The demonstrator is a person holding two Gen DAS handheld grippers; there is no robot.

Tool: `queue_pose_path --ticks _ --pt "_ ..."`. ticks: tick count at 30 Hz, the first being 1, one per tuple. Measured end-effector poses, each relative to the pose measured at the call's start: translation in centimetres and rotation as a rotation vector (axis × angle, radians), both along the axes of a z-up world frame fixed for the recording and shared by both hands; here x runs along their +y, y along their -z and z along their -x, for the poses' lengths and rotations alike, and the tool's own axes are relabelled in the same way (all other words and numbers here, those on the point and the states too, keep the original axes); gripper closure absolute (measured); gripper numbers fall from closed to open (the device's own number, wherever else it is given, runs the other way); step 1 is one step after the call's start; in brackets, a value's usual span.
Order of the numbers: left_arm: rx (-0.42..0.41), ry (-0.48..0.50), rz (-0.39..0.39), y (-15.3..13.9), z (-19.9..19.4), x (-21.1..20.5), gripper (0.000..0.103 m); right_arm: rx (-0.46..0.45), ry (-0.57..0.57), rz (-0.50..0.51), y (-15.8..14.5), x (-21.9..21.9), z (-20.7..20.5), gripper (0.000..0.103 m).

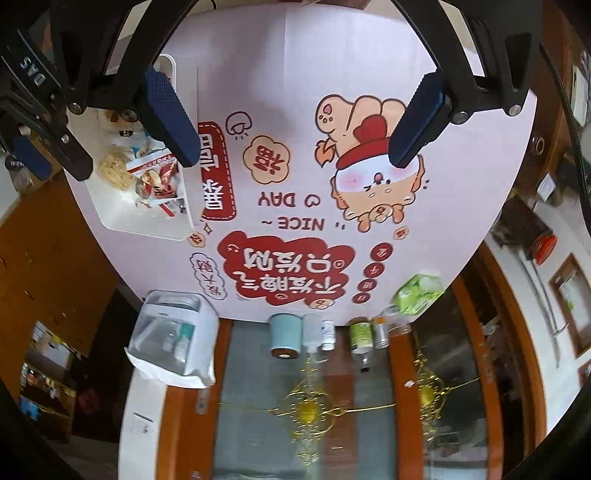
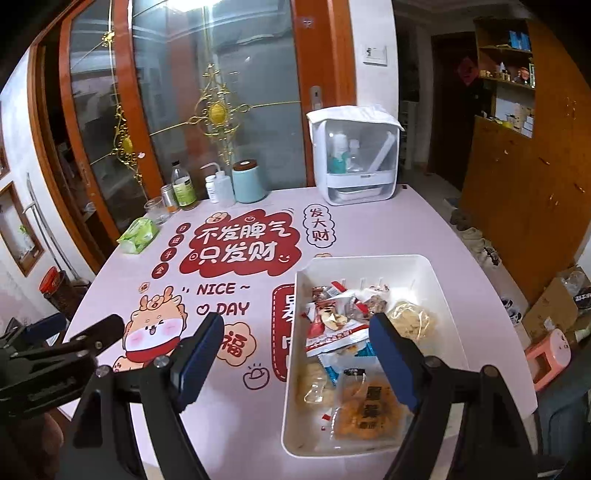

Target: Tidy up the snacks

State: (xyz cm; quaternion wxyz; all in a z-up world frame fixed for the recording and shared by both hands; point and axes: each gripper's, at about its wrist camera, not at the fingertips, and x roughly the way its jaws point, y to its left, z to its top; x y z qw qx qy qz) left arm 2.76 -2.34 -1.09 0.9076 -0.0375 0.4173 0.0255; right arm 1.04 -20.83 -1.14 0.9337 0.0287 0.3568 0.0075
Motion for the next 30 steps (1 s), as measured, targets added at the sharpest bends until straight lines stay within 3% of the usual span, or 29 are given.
queue_pose_path --ticks 7,17,30 --pt "0.039 -0.017 -0.012 0.7 0.3 0.0 0.002 0.027 -0.026 0.009 -0.1 0.9 0.4 0.022" --pt "0.005 0.001 -0.039 -0.2 0.6 -0.8 0.002 0.068 -0.022 0.013 0.1 1.0 0.3 0.022" --pt "0.042 0.017 -0.041 0.0 0.8 -1.2 0.002 0.073 -0.005 0.019 0.1 0.7 0.8 0.022"
